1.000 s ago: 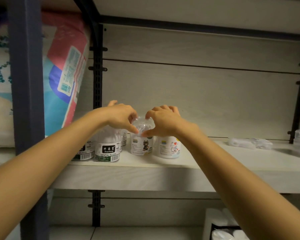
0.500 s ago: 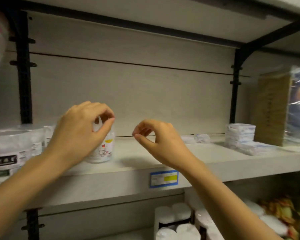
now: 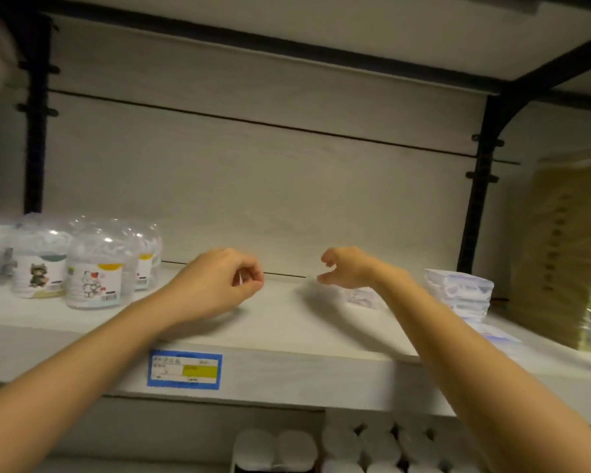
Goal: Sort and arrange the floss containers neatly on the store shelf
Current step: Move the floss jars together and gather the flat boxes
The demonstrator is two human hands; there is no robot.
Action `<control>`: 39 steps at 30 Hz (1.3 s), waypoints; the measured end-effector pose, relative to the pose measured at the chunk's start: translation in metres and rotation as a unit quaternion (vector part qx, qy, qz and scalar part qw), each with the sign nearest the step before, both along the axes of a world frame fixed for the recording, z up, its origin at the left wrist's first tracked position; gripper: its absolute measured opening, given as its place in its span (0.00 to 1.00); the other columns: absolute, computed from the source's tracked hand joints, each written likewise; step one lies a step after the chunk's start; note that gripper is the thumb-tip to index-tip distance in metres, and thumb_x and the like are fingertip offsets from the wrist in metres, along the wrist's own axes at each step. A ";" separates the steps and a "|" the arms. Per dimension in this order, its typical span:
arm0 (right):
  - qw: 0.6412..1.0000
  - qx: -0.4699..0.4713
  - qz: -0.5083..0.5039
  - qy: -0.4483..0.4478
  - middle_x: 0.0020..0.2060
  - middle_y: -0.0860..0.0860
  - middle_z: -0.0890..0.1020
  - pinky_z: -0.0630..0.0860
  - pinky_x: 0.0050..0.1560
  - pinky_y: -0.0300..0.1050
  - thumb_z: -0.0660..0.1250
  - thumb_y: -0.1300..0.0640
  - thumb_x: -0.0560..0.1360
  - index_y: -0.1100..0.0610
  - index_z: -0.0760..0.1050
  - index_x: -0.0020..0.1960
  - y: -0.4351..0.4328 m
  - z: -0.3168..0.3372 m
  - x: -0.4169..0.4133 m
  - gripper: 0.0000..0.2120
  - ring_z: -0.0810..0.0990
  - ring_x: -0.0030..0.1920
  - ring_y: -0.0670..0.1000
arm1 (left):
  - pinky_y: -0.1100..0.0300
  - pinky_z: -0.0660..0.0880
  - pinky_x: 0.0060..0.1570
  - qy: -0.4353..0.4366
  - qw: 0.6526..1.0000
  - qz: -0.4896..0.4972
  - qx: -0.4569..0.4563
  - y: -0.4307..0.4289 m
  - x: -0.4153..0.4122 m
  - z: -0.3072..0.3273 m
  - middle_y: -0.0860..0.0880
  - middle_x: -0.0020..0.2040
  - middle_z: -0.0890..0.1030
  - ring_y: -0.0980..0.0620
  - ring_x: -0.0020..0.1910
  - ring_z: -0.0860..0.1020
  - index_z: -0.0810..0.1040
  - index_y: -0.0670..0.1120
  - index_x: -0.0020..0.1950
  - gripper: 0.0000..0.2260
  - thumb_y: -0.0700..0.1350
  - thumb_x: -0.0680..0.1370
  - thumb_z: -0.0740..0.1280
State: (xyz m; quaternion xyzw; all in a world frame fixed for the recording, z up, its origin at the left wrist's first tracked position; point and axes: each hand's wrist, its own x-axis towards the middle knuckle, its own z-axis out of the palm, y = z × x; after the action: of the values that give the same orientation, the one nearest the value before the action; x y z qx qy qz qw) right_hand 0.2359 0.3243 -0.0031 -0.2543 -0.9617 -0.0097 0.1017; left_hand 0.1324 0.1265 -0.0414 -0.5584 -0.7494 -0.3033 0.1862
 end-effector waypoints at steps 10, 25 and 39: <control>0.997 -0.002 -0.021 -0.077 0.68 0.56 0.69 0.68 0.65 0.53 0.62 0.38 0.73 0.57 0.62 0.70 0.023 -0.021 -0.022 0.33 0.69 0.67 0.59 | 0.59 0.72 0.42 -0.023 0.999 0.028 -0.040 0.002 -0.003 0.000 0.54 0.37 0.81 0.53 0.38 0.77 0.75 0.57 0.37 0.09 0.44 0.73 0.68; 0.850 -0.478 0.221 0.027 0.45 0.52 0.83 0.77 0.53 0.45 0.60 0.50 0.77 0.54 0.77 0.51 -0.034 0.015 0.053 0.11 0.81 0.46 0.49 | 0.65 0.77 0.53 -0.224 0.962 -0.159 0.006 -0.012 0.032 0.019 0.51 0.52 0.83 0.54 0.52 0.80 0.78 0.51 0.57 0.20 0.51 0.66 0.70; 0.896 0.047 0.285 0.337 0.58 0.43 0.73 0.78 0.50 0.43 0.71 0.40 0.65 0.50 0.69 0.64 -0.069 -0.043 0.103 0.31 0.75 0.56 0.42 | 0.56 0.79 0.50 -0.397 0.891 -0.195 0.101 -0.017 0.053 0.003 0.43 0.48 0.85 0.47 0.48 0.83 0.82 0.42 0.49 0.24 0.55 0.60 0.77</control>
State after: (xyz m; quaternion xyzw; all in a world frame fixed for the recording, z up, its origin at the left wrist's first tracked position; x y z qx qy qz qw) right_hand 0.3388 0.2556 -0.0460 0.0474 -0.8998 0.0611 0.4294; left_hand 0.1850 0.1096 -0.0379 -0.5041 -0.6023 -0.6042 -0.1345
